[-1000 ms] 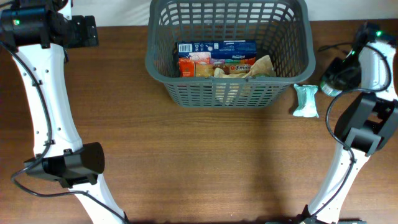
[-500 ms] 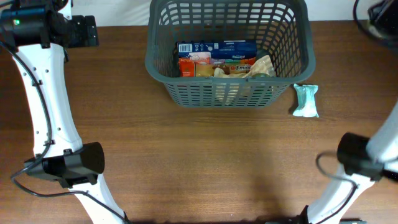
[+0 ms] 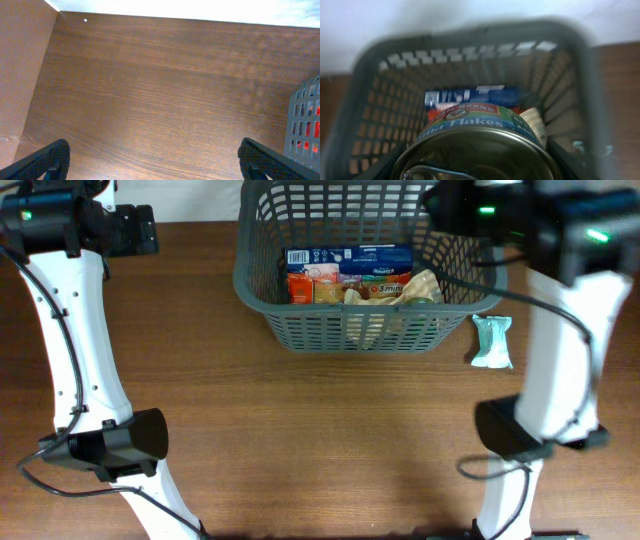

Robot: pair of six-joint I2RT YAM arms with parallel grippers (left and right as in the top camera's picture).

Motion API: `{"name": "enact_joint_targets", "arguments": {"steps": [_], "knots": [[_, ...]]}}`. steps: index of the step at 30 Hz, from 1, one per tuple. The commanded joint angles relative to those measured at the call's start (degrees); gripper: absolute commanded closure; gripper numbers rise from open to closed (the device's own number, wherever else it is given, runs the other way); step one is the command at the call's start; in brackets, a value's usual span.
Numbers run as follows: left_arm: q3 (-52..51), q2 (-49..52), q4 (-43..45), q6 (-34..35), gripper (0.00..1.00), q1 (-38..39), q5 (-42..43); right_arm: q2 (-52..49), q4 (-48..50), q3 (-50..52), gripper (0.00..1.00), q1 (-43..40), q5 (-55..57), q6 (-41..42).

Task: Pack container
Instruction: 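Lift the tin can with the right gripper and drop it into the basket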

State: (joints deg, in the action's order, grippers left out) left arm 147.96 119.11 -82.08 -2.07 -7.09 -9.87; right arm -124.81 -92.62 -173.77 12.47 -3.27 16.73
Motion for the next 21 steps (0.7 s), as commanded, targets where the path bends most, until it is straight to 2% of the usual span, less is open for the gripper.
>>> {"name": "enact_joint_targets", "arguments": {"steps": [1,7,13,15,18,21], "knots": [[-0.2,-0.9,-0.1,0.8,0.01,-0.1,0.2,-6.1,0.4,0.3,0.67,3.8,1.0,0.2],[-0.2,-0.9,0.0,0.8,0.01,-0.1,0.2,-15.6,0.5,0.4,0.65,6.6,4.4,0.0],[-0.2,-0.9,-0.1,0.8,0.01,-0.1,0.2,-22.9,-4.1,0.4,0.65,6.6,4.9,-0.2],[-0.2,-0.9,0.0,0.8,0.01,-0.1,0.2,-24.1,-4.7,0.5,0.63,6.6,5.3,-2.2],[-0.2,-0.9,0.0,0.8,0.01,-0.1,0.2,-24.5,-4.7,0.7,0.54,6.5,5.9,-4.4],[-0.2,-0.9,0.0,0.8,0.01,-0.1,0.2,-24.5,-4.7,0.7,0.51,6.7,3.3,-4.5]]}}
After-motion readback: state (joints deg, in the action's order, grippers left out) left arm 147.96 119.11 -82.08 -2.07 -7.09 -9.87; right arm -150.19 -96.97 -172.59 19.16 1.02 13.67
